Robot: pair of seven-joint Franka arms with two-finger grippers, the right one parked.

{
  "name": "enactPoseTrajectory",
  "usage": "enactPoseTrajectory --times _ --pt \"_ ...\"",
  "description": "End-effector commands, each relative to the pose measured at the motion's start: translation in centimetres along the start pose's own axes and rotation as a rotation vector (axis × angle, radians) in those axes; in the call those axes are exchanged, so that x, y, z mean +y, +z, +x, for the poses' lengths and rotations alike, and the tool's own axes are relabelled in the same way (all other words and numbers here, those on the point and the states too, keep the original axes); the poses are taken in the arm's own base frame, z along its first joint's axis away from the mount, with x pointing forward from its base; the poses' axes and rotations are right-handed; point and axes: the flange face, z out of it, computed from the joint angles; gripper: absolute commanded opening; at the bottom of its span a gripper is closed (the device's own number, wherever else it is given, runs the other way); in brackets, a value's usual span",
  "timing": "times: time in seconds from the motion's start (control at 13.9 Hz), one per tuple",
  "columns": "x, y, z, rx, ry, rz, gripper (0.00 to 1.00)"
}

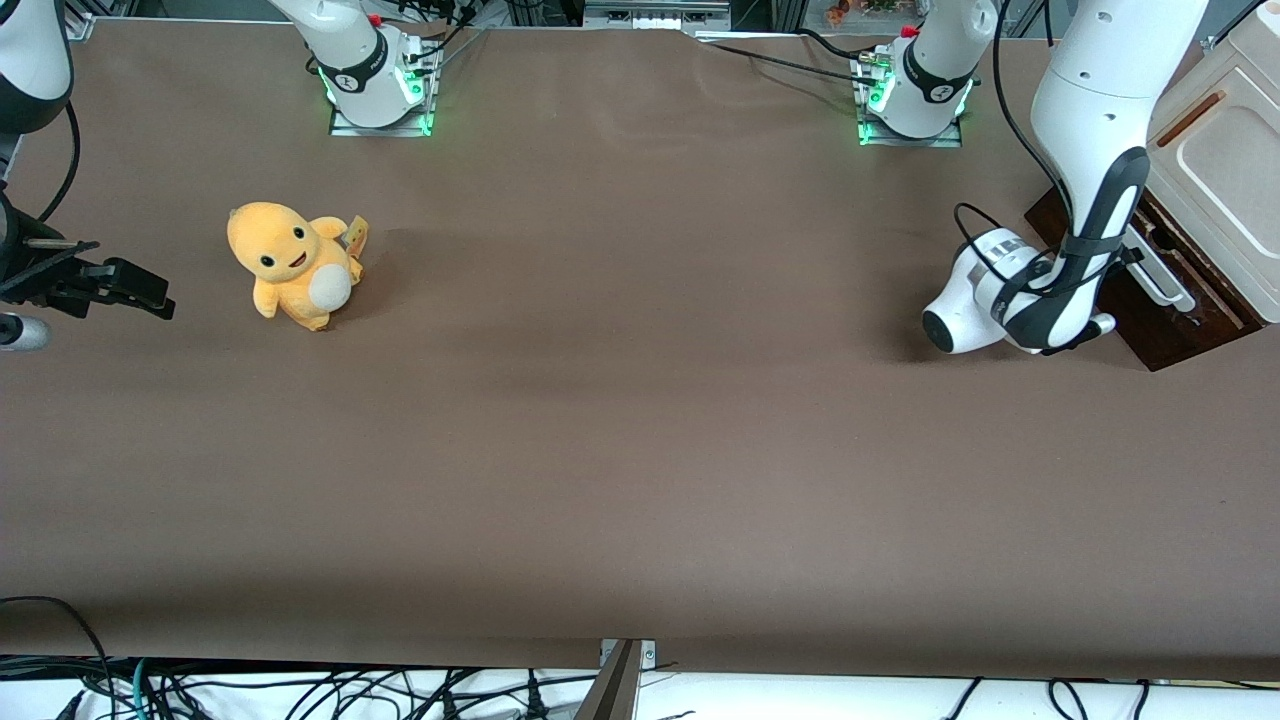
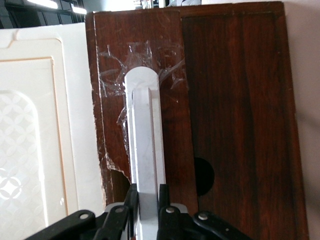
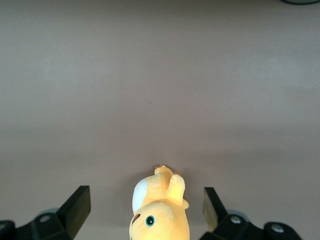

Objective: Open lower drawer with left arm only

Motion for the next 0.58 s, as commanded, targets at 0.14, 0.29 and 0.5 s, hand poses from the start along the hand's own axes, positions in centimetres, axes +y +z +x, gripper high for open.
enactPoseTrajectory --times 0.14,0.29,0.5 --pt "-0.2 -1.8 0.3 -0.024 0.014 0.029 0.03" --pt "-0.2 -2.7 0.3 -0.012 0.015 0.032 0.03" --pt "-0.5 -3.5 0.6 -0.036 0.016 0.009 0.02"
